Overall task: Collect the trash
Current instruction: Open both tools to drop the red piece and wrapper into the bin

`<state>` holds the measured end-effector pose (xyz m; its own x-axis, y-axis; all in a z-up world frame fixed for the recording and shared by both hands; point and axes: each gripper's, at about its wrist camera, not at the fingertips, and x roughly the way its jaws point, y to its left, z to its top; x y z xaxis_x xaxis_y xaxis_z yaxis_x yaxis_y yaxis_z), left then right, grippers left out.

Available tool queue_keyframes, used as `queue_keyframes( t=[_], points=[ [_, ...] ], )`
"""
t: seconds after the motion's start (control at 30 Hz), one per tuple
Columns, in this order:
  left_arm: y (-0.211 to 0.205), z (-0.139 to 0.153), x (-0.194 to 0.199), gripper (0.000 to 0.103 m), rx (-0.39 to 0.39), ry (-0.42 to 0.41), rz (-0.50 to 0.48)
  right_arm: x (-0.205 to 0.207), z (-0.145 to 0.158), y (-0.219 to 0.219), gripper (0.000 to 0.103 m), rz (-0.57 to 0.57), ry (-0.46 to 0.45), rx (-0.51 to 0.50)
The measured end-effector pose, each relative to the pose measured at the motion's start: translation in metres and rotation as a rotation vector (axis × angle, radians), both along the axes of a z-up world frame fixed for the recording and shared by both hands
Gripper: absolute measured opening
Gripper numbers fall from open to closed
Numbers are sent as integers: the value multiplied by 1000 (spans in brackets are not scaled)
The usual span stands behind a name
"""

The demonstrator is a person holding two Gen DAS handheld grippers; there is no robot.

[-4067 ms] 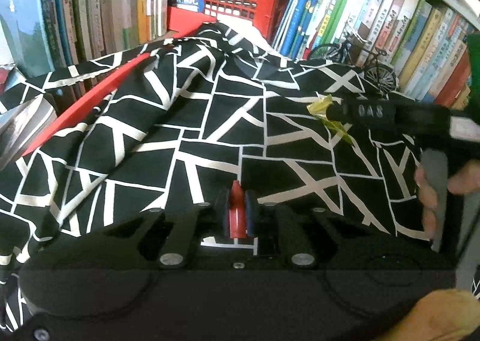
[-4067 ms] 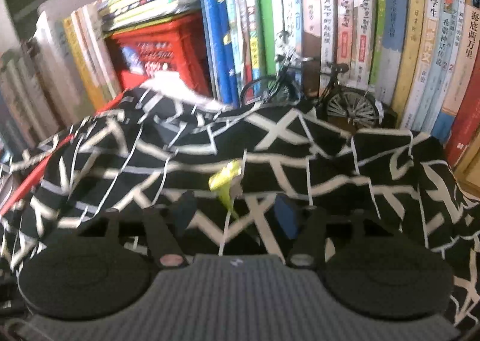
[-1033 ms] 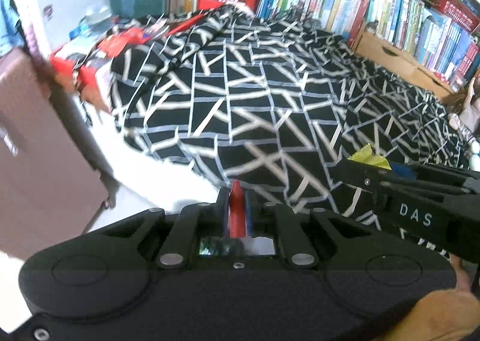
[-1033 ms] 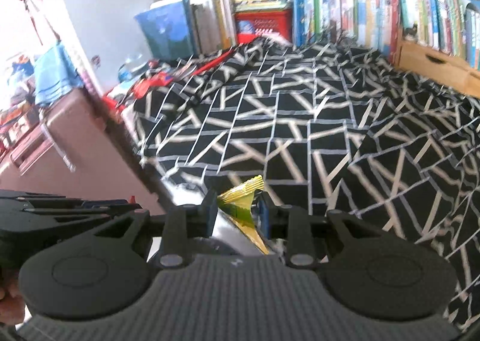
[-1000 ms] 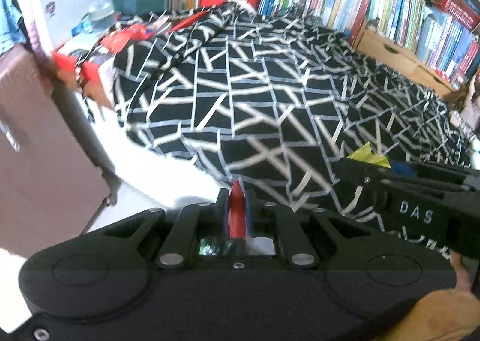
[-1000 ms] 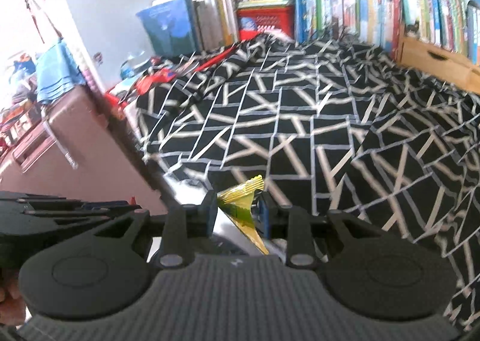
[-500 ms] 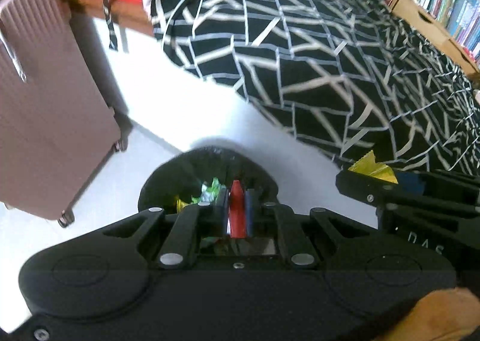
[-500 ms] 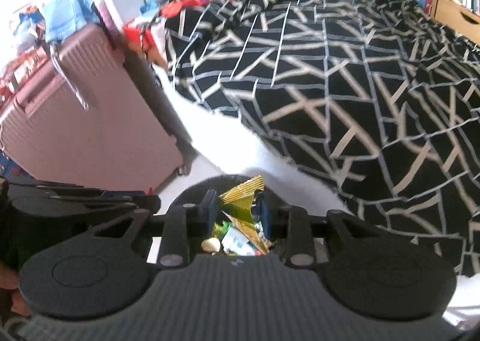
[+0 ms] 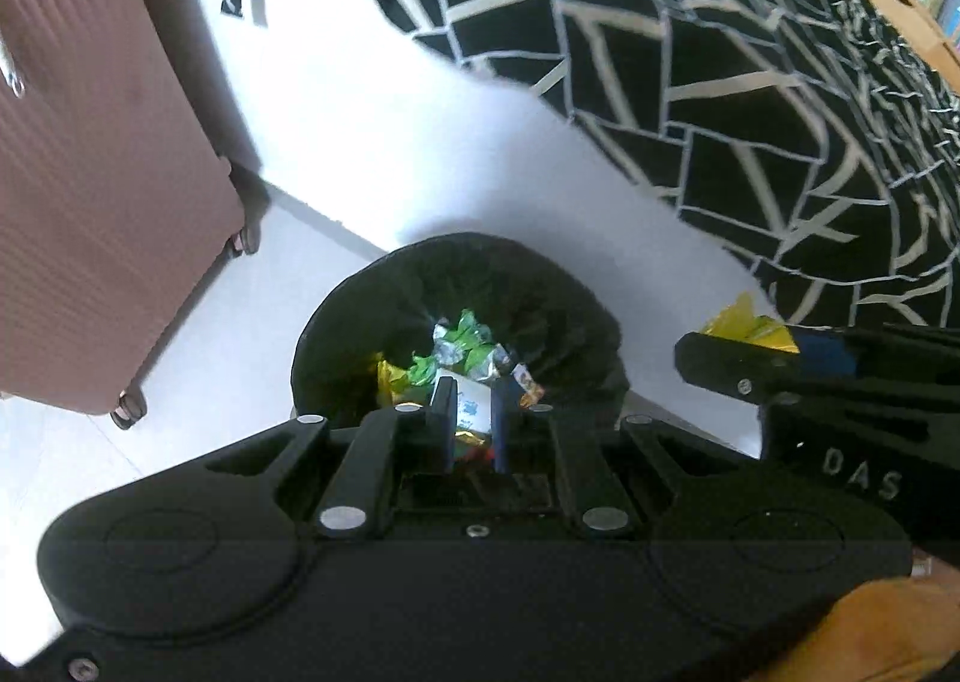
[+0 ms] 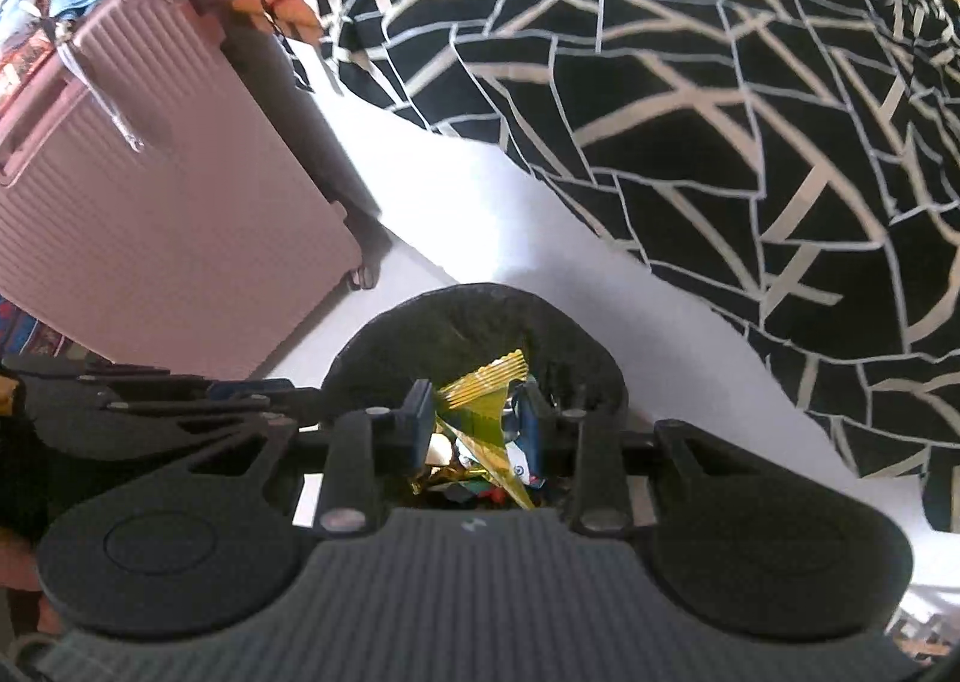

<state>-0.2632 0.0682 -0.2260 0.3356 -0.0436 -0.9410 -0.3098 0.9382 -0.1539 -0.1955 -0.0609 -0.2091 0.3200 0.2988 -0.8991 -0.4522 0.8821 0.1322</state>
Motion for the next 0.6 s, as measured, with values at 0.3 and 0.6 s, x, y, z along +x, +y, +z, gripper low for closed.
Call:
queue_keyframes(
  t=[0.3, 0.6],
  points=[
    [14, -17, 7, 17, -13, 31, 20, 12, -15, 6, 58, -29, 32, 6],
    [20, -24, 11, 53, -7, 63, 16, 16, -19, 6, 68, -60, 35, -1]
  ],
)
